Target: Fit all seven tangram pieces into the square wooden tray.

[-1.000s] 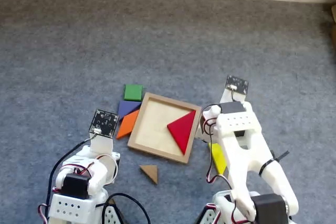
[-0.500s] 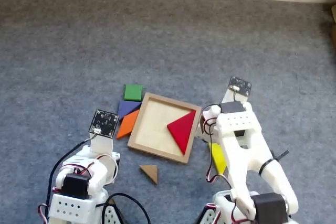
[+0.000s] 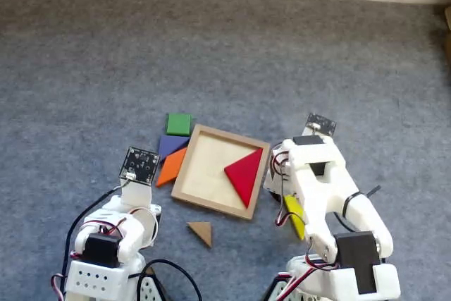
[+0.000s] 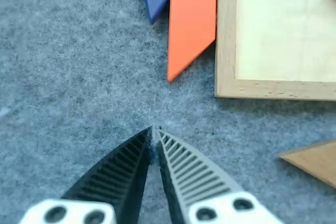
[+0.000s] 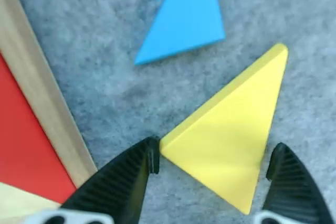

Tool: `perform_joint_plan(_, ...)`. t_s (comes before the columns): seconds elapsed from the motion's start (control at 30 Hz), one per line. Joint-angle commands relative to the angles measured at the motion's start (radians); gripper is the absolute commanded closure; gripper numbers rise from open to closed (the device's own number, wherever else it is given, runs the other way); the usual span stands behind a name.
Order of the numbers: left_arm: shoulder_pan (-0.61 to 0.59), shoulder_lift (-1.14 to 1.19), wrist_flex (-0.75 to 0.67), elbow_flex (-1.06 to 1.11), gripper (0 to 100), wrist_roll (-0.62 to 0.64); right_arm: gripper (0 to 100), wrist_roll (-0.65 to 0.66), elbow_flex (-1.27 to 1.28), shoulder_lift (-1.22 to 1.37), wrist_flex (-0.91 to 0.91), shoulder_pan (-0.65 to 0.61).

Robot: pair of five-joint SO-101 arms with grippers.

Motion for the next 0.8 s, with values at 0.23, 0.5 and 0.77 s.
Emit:
perform_joint_plan(0.23,-0.008,-0.022,0.002,0.019,100,0.009,80.0,0.002,-0.005,-0.008,-0.010,0.013)
perform_joint_plan(0.5,-0.008,-0.022,0.002,0.019,100,0.009,81.3,0.003,-0.010,-0.012,-0.002,0.012)
perform_joint_plan(0.77,-0.008,-0.022,0.002,0.019,100,0.009,81.4,0.071,-0.041,-0.015,0.025,0.012)
